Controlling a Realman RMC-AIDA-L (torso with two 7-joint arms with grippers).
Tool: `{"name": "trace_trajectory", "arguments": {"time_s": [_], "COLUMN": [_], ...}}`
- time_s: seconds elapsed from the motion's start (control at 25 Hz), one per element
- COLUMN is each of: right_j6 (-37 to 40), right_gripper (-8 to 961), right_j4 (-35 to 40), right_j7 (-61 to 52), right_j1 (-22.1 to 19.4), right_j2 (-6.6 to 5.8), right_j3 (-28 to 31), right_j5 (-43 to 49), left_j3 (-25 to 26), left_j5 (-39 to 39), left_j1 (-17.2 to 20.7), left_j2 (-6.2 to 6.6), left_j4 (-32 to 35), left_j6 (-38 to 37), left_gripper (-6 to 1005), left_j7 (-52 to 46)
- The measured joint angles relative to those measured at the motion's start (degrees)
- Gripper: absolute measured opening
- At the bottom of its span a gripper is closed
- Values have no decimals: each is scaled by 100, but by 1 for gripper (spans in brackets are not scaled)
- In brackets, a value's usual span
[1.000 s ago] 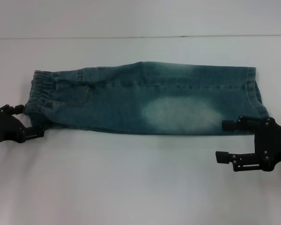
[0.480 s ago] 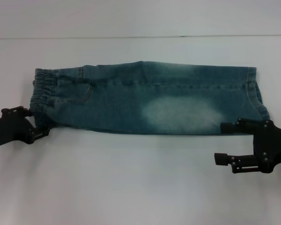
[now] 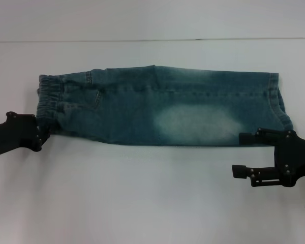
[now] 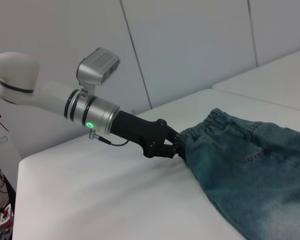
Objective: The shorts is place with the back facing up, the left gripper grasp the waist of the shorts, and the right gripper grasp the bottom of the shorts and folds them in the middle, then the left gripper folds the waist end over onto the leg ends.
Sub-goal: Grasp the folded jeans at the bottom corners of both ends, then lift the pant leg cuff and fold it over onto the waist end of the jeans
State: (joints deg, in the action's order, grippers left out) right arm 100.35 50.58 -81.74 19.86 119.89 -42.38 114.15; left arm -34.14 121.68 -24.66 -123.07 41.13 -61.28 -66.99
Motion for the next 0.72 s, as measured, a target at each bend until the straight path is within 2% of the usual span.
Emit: {"name": "trace_trajectory", "arguments": {"time_s": [0.28,0.52,0.72], "right_j6": [-33,-519,-1002], "right_gripper": [904,899,884], "right_j4": [-68,-339,-844], "right_j7": [43,146,464], "right_j1": [17,42,121], "right_j2": [0,3,-3], "right_j3": [200,357,352], "right_j5": [-13,-144,-424], "left_j3": [-133,-648,-771], "left_j5": [8,273,586], "left_j1": [-24,25,-235], "left_j2": [-6,-6,64], "left_j4": [290,1351,2112], "left_j6": [-78,-385,-985], "left_gripper": [155,90,78], "left_j7": [-334,-1376,-2349]}}
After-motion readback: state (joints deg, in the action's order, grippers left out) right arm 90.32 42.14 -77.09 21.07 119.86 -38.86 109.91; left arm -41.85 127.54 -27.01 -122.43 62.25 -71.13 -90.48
